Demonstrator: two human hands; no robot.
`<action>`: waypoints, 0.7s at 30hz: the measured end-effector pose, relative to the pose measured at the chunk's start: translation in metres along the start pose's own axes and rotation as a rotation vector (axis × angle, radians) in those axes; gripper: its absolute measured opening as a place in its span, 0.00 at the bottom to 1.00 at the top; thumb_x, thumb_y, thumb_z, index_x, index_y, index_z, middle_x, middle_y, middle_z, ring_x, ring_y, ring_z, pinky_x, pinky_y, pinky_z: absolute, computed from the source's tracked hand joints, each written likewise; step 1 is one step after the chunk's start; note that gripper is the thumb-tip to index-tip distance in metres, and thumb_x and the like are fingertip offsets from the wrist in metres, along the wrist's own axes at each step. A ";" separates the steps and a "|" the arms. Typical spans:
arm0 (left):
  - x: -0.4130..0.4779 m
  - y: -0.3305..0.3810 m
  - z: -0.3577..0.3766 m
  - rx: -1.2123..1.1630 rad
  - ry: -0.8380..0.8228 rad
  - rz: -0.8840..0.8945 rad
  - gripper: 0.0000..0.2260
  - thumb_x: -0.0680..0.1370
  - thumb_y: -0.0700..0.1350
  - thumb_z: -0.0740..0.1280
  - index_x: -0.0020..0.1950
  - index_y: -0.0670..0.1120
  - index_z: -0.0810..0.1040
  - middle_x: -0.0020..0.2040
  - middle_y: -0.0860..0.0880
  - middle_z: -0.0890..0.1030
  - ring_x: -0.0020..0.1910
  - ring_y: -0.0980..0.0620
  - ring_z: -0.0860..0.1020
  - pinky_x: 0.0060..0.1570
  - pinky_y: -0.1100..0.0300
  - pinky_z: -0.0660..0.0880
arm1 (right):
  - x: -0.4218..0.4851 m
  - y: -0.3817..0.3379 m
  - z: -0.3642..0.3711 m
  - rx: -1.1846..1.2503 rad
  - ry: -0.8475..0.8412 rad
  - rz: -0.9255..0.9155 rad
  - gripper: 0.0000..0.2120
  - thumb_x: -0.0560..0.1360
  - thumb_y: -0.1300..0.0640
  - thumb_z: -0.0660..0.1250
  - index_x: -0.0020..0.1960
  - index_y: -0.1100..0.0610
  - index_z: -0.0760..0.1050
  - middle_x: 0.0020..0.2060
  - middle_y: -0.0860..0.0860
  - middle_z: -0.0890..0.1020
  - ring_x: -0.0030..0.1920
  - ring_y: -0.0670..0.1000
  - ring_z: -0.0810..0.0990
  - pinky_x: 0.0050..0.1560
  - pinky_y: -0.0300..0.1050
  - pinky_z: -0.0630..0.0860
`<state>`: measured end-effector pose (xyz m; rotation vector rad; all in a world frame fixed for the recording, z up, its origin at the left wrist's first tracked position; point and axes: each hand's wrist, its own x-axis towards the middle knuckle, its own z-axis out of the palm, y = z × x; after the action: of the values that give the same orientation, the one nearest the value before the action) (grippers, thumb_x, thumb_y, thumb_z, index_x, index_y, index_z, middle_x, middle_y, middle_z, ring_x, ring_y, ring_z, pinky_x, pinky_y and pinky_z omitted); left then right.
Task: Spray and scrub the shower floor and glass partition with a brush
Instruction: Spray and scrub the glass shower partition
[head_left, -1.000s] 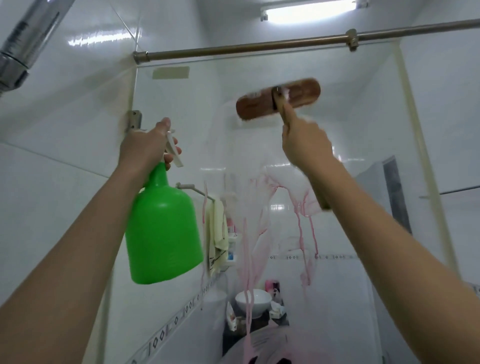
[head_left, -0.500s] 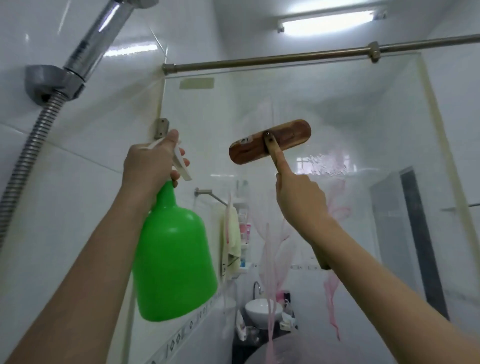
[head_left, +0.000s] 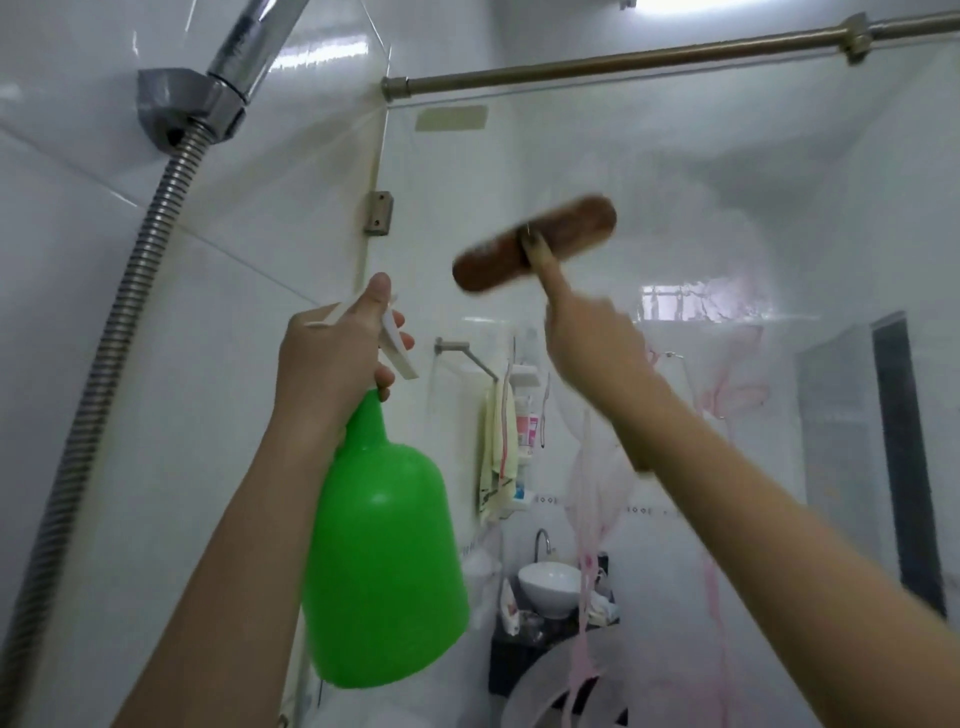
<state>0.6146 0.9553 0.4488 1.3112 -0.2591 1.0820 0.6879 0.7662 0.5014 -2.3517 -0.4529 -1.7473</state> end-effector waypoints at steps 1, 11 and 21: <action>-0.002 -0.001 0.001 0.001 0.006 -0.003 0.18 0.81 0.59 0.66 0.47 0.45 0.84 0.41 0.47 0.87 0.21 0.57 0.71 0.24 0.65 0.72 | 0.038 -0.006 -0.004 0.012 0.001 -0.007 0.32 0.81 0.59 0.52 0.77 0.39 0.41 0.41 0.57 0.78 0.35 0.54 0.76 0.39 0.54 0.77; -0.050 -0.010 -0.027 0.029 -0.006 -0.042 0.19 0.81 0.60 0.65 0.46 0.46 0.85 0.42 0.49 0.88 0.21 0.55 0.70 0.26 0.62 0.71 | -0.187 0.002 0.005 0.087 -0.349 0.126 0.37 0.83 0.54 0.52 0.70 0.33 0.24 0.24 0.49 0.70 0.23 0.48 0.73 0.30 0.45 0.79; -0.086 -0.033 -0.031 0.094 0.010 -0.126 0.18 0.81 0.59 0.65 0.47 0.46 0.85 0.42 0.48 0.87 0.21 0.55 0.71 0.25 0.64 0.72 | -0.072 -0.010 0.025 0.147 -0.121 -0.012 0.30 0.83 0.55 0.51 0.77 0.39 0.40 0.26 0.50 0.70 0.23 0.48 0.70 0.25 0.47 0.75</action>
<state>0.5826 0.9441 0.3580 1.3867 -0.1174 1.0039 0.6880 0.7737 0.4251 -2.3631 -0.5936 -1.5256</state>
